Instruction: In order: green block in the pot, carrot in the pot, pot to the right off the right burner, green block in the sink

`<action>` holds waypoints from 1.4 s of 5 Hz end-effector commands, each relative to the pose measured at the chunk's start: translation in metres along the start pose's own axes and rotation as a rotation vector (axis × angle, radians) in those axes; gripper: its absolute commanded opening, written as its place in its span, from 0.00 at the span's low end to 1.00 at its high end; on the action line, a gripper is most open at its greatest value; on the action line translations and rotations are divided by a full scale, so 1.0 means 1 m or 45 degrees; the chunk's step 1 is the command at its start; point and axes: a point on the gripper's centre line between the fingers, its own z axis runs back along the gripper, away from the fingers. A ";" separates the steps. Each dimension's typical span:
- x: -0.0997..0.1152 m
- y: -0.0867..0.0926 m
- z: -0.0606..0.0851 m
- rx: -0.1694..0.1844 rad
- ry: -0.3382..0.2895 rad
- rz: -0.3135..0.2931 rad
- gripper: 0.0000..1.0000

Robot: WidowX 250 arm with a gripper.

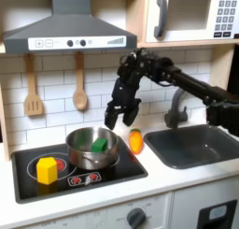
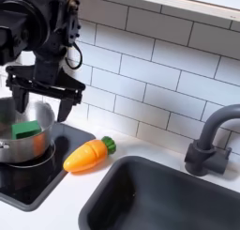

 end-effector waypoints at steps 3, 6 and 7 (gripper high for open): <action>-0.005 -0.034 -0.007 -0.164 0.026 -0.195 1.00; -0.007 -0.049 -0.022 -0.287 0.072 -0.427 1.00; -0.008 -0.053 -0.032 -0.311 0.100 -0.467 1.00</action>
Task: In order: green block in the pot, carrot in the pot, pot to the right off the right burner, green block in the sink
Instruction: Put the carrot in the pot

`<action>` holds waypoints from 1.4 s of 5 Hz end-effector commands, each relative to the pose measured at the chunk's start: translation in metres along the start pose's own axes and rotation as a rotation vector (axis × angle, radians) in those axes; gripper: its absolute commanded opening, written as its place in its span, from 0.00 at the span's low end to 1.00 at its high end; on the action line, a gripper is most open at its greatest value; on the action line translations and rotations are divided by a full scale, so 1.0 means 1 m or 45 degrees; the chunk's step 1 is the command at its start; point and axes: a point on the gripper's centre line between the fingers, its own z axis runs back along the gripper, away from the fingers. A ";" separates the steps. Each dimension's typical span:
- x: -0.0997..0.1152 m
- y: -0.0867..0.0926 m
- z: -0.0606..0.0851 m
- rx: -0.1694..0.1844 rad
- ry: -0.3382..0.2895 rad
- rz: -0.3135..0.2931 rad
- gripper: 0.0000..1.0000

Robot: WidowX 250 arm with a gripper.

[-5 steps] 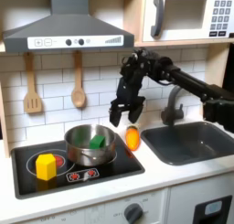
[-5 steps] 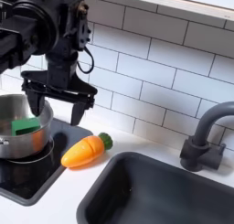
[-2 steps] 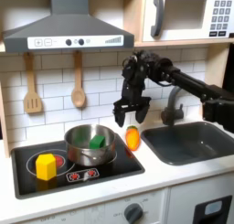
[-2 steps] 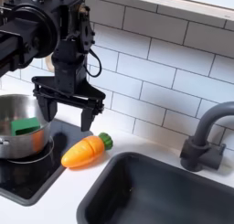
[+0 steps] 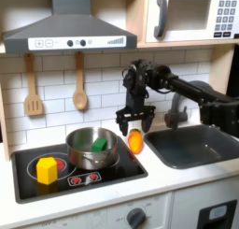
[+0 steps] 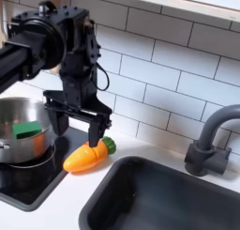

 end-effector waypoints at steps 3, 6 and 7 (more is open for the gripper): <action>0.016 -0.005 -0.035 -0.063 0.067 -0.121 1.00; 0.018 -0.002 -0.040 -0.065 0.074 -0.120 1.00; 0.016 -0.003 -0.040 -0.064 0.080 -0.102 0.18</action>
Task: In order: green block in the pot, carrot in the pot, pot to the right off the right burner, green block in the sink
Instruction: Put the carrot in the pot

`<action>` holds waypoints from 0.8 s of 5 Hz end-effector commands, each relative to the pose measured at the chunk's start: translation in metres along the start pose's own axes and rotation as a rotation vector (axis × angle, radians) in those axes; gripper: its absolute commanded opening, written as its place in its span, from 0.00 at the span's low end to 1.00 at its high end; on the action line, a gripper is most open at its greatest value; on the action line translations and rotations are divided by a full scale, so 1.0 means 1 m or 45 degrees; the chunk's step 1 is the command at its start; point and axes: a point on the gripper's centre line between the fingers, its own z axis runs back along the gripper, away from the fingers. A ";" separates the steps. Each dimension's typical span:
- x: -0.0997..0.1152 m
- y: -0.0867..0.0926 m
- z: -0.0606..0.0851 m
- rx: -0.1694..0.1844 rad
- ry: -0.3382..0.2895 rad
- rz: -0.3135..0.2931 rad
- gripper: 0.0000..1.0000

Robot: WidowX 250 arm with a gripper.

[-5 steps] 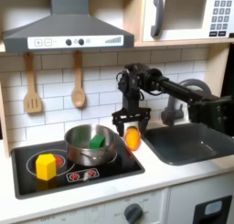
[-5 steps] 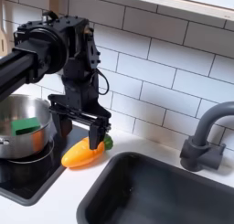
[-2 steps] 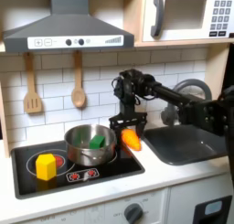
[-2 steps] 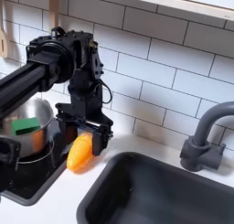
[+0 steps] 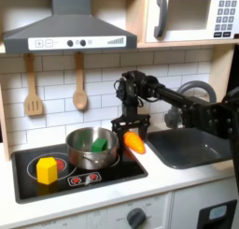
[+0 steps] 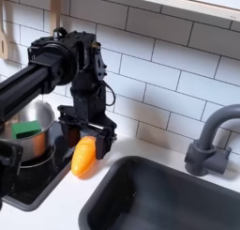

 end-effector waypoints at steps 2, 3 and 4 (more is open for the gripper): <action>-0.009 -0.003 0.001 0.003 0.001 0.037 0.00; -0.012 -0.004 0.009 0.007 -0.012 0.052 0.00; -0.016 -0.004 0.019 0.017 -0.024 0.070 0.00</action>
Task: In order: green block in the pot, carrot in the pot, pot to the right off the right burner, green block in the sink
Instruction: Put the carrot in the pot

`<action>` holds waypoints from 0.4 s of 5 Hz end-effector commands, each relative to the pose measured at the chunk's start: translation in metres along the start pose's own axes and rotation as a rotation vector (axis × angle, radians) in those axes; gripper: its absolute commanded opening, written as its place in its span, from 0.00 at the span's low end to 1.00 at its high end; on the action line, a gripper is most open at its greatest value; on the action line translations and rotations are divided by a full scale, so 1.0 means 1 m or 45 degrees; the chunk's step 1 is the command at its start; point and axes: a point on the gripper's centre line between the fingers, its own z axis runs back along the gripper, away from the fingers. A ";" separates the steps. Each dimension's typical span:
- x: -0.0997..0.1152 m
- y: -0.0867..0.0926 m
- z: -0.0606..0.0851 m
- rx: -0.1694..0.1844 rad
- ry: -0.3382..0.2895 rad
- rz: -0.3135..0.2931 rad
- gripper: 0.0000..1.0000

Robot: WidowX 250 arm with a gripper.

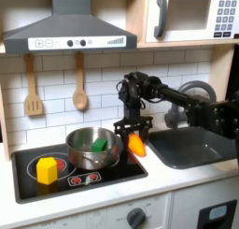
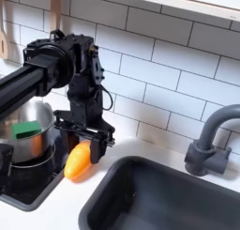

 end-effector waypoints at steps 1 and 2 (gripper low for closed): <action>-0.005 -0.001 0.036 0.025 -0.076 0.023 0.00; -0.010 -0.001 0.052 0.049 -0.100 0.049 0.00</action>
